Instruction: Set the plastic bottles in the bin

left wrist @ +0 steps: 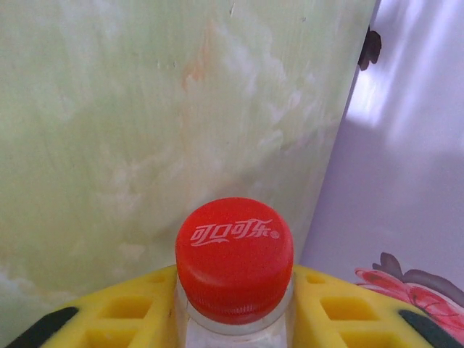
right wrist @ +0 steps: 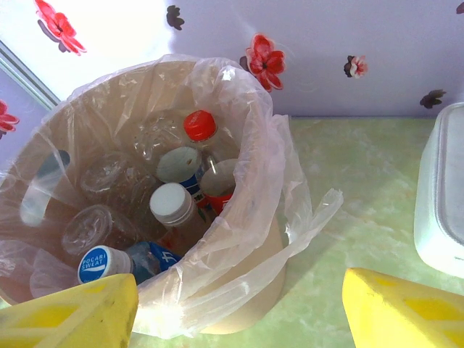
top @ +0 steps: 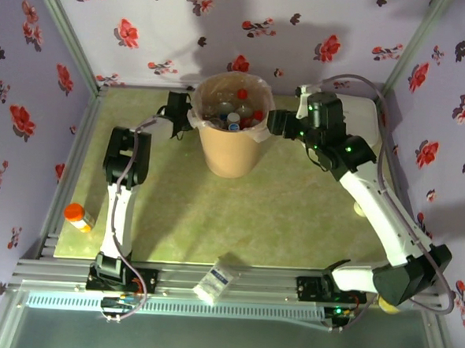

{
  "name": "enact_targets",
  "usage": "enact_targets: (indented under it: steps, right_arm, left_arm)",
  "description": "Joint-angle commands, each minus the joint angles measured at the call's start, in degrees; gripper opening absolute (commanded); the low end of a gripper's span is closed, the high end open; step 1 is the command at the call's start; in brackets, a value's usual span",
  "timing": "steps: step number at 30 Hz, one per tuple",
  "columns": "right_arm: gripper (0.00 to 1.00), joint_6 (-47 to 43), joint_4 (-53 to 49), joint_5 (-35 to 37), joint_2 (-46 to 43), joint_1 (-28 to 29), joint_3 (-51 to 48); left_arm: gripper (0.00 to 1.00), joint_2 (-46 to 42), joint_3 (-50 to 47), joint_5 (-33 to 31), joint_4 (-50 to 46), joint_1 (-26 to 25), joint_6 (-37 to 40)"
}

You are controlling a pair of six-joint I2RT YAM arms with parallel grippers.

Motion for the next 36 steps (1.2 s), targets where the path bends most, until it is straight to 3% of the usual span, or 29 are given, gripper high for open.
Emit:
enact_targets:
  steps: [1,8,20,30,36]
  right_arm:
    - [0.75,0.83,1.28,1.07,-1.26,-0.43,-0.38]
    - [0.75,0.78,1.45,0.81,-0.80,-0.45,-0.03]
    - [0.73,4.93,3.63,4.67,0.84,-2.49,-0.67]
    - [0.73,9.80,5.60,1.20,4.15,-5.31,-0.81]
    - [0.73,13.41,7.24,-2.52,8.16,-6.38,0.43]
  left_arm:
    - [0.35,-1.88,-0.51,-1.58,-0.49,1.25,1.98]
    - [0.32,-8.12,0.46,-2.05,5.34,4.29,8.03]
    - [0.30,-23.19,4.01,-2.89,3.25,7.43,29.55]
    - [0.25,-42.30,-3.93,-14.79,3.09,5.85,49.31]
    - [0.22,-51.07,-4.71,-22.63,0.27,0.28,60.74]
